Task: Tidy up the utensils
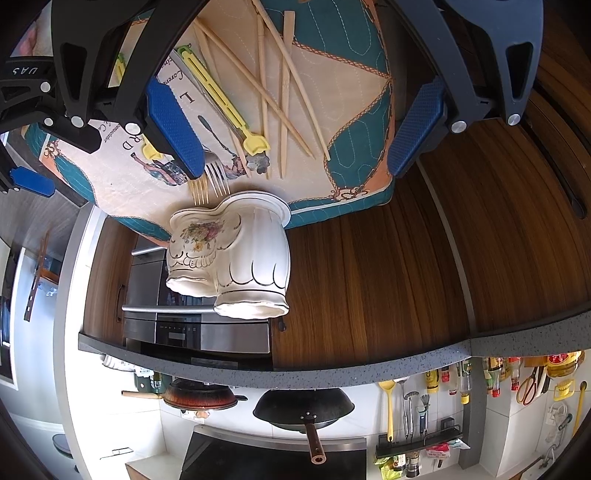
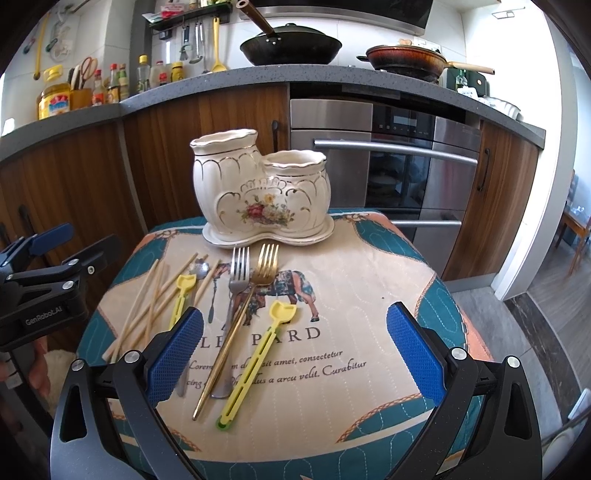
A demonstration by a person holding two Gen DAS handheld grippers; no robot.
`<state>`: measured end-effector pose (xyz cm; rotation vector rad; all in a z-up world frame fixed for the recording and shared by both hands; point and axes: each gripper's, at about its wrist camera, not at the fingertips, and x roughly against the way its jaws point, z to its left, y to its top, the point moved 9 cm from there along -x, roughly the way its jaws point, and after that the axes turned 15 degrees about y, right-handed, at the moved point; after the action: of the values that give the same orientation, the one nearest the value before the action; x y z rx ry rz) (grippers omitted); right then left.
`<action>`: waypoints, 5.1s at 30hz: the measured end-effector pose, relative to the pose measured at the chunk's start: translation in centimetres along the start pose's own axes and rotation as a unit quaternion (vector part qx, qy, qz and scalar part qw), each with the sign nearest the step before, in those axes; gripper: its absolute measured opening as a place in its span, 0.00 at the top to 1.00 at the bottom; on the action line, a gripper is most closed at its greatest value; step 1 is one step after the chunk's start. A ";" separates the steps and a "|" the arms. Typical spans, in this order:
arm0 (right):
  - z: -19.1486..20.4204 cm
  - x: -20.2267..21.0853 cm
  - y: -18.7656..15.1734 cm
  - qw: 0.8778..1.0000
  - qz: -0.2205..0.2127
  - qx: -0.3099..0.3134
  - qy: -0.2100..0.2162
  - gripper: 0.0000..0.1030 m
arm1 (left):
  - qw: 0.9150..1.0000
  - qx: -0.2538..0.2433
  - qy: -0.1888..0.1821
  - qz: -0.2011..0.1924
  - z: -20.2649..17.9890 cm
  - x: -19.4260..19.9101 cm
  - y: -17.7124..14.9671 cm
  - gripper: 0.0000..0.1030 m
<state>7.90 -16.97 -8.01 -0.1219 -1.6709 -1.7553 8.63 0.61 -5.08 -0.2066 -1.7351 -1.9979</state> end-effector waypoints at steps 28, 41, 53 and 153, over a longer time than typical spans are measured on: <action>-2.0 -7.1 -0.2 0.996 0.056 -0.019 0.074 0.06 | 0.996 -0.033 0.013 0.086 1.8 -5.8 -3.0 0.05; -2.3 -5.4 -1.4 0.997 0.057 -0.016 0.051 0.25 | 0.987 -0.042 0.023 0.153 1.8 -7.1 -5.9 0.20; -2.3 -5.4 -2.2 0.995 0.068 -0.014 0.065 0.31 | 0.976 -0.041 -0.001 0.214 0.6 -8.3 -6.8 0.53; -6.5 -10.8 15.4 0.980 -0.129 -0.077 0.131 0.90 | 0.992 0.046 -0.115 -0.032 -3.8 -11.8 15.4 0.95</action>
<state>26.78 -17.18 -1.68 0.2583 -1.4080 -1.9936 26.59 -1.27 3.01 -0.3672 -1.9945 -1.9981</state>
